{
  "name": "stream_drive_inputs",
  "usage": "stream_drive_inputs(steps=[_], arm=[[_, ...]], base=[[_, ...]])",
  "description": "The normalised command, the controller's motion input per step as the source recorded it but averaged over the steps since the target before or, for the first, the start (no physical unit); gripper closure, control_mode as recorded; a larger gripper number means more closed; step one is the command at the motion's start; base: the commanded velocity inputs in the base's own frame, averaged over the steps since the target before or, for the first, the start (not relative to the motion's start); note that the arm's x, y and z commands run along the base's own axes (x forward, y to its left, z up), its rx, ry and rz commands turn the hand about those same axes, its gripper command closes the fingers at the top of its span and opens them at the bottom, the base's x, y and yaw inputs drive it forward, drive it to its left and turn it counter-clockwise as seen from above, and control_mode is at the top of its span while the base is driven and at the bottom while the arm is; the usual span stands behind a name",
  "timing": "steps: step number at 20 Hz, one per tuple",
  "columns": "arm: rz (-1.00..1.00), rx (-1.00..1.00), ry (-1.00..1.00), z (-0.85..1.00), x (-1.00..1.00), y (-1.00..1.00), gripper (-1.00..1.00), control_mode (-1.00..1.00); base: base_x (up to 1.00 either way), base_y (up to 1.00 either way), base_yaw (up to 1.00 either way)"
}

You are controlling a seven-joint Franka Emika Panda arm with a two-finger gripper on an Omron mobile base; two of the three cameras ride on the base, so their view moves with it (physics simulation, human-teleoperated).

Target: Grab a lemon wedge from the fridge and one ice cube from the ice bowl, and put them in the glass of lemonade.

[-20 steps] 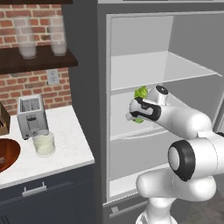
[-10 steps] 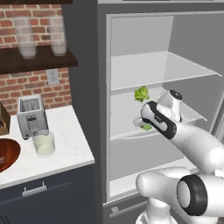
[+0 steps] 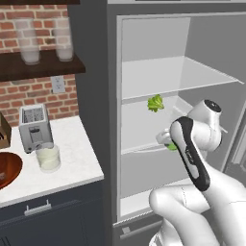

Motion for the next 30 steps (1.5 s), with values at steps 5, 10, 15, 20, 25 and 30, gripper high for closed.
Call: stream_drive_inputs(steps=[5, 10, 15, 20, 25, 30], arm=[[0.0, 0.0, 0.21, 0.97, -0.84, 0.0, 1.0, -1.0], [0.0, 0.0, 0.1, 0.7, -1.0, 0.0, 1.0, -1.0], [0.0, 0.0, 0.01, 0.39, -0.99, 0.0, 1.0, -1.0], [0.0, 0.0, 0.0, 0.0, -0.6, 0.03, 1.0, -1.0], [0.0, 0.0, 0.0, 0.0, 0.0, 0.0, 1.0, -1.0], [0.0, 0.0, 0.0, 0.0, 0.0, 0.0, 1.0, -1.0]], base=[[0.0, 0.0, 0.0], [0.0, 0.0, 0.0], [0.0, 0.0, 0.0], [0.0, 0.0, 0.0], [0.0, 0.0, 0.0], [0.0, 0.0, 0.0]])
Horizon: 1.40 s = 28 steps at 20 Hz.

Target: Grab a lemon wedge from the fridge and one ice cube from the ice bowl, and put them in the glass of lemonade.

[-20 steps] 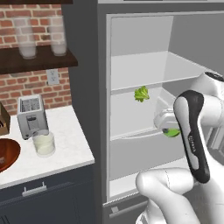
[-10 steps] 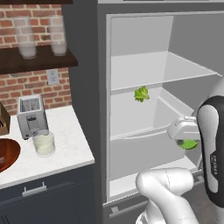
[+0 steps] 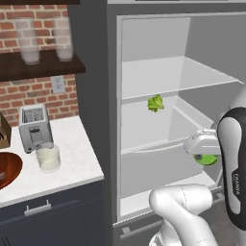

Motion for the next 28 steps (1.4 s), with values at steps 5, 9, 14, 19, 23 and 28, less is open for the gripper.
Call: stream_drive_inputs(steps=[5, 9, 14, 19, 23, 28], arm=[[0.0, 0.0, 0.0, 0.0, -0.14, 0.0, 1.0, 1.0], [0.0, 0.0, 0.0, 0.0, 0.0, 0.0, 1.0, 1.0], [0.0, 0.0, 0.0, 0.0, 0.0, 0.0, 1.0, 1.0], [0.0, 0.0, 0.0, 0.0, 0.0, 0.0, 1.0, 1.0], [0.0, 0.0, 0.0, 0.0, 0.0, 0.0, 1.0, 1.0], [0.0, 0.0, 0.0, 0.0, 0.0, 0.0, 1.0, 1.0]], base=[[-0.13, 0.04, 0.0], [-0.96, 0.51, 0.01], [-0.62, 0.98, 0.02], [0.03, 1.0, 0.0], [0.36, 0.95, 0.0], [0.6, 0.79, 0.0]])
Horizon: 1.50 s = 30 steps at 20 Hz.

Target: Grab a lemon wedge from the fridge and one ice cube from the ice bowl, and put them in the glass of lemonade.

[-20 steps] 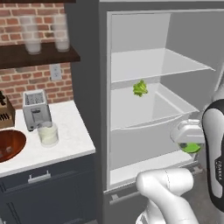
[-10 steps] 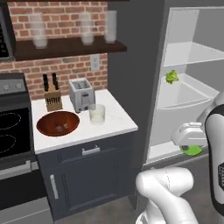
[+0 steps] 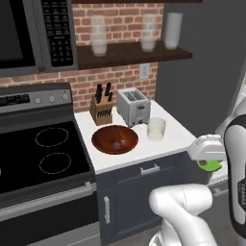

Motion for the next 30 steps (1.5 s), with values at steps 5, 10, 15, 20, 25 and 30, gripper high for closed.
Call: stream_drive_inputs(steps=[5, 10, 15, 20, 25, 30], arm=[[0.0, 0.0, 0.0, 0.0, 0.0, 0.0, 1.0, 1.0], [0.0, 0.0, 0.0, 0.0, 0.0, 0.0, 1.0, 1.0], [0.0, -0.04, 0.15, 0.0, 0.37, 0.03, 1.0, -1.0], [0.0, -0.05, 0.2, 0.03, 0.57, 0.0, 1.0, -1.0], [-0.07, -0.11, 0.03, -0.2, 0.43, 0.01, 1.0, -1.0], [-0.2, -0.17, -0.03, -0.72, 0.94, -0.09, 1.0, -1.0]], base=[[0.75, 0.43, 0.0], [0.58, 0.09, 0.0], [0.08, 0.01, 0.0], [0.0, 0.0, 0.0], [0.0, 0.0, 0.0], [0.0, 0.0, 0.0]])
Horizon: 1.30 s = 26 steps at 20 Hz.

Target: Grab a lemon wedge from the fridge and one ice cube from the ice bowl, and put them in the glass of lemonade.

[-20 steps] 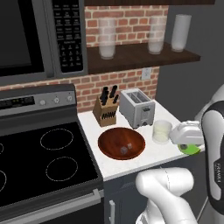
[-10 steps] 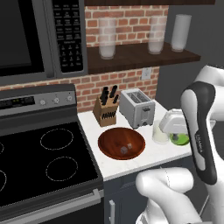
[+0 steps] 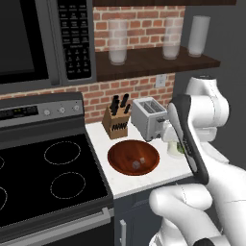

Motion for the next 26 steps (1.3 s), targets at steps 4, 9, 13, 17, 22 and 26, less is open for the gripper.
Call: stream_drive_inputs(steps=[4, 9, 13, 17, 22, 26], arm=[[-0.17, -0.03, 0.0, -0.4, 1.0, -0.36, 1.0, -1.0], [-0.1, 0.05, 0.0, 0.1, 0.78, -0.61, 1.0, -1.0], [-0.08, 0.03, 0.01, 0.06, 0.86, -0.55, 1.0, -1.0], [-0.07, 0.0, 0.0, -0.3, 0.84, -0.55, 1.0, -1.0], [-0.03, 0.0, 0.0, -0.37, 0.7, -0.16, 1.0, -1.0], [0.0, 0.01, -0.08, -0.28, 0.07, -0.09, 1.0, -1.0]], base=[[0.0, 0.0, 0.0], [0.0, 0.0, 0.0], [0.0, 0.0, 0.0], [0.0, 0.0, 0.0], [0.0, 0.0, 0.0], [0.0, 0.0, 0.0]])
